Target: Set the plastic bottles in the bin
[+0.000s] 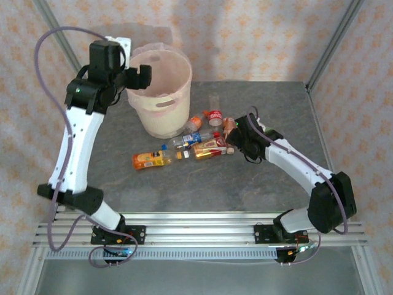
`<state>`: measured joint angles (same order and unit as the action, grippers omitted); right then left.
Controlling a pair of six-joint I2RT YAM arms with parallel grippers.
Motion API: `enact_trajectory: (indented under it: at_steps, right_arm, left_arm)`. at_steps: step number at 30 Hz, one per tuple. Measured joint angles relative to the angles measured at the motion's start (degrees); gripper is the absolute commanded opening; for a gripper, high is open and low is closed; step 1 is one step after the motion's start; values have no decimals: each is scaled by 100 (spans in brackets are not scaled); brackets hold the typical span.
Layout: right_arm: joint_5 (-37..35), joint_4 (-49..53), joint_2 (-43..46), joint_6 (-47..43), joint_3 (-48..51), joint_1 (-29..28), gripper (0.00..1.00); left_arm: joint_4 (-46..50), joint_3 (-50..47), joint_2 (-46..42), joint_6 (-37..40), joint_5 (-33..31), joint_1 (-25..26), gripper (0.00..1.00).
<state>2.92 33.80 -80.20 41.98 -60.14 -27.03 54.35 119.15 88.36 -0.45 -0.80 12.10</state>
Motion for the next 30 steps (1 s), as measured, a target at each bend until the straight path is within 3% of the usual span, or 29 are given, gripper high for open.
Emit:
enact_trajectory:
  at_steps: [7,13,19,30]
  right_arm:
    - [275,284,-227,-748,-509,706,85]
    - [732,339,-516,-1620,-802,1379,99]
    - [977,350,-966,-2562,-975,1622,99]
    - [901,350,-1375,-3748,-1193,1663,99]
  left_arm:
    - [-903,-2251,-1475,-846,70,0,100]
    - [-1574,-3528,-2361,-1434,190,0,100]
    - [-2055,-4192,-2833,-1716,212,0,100]
    - [-2170,-4350,-2800,-1770,212,0,100]
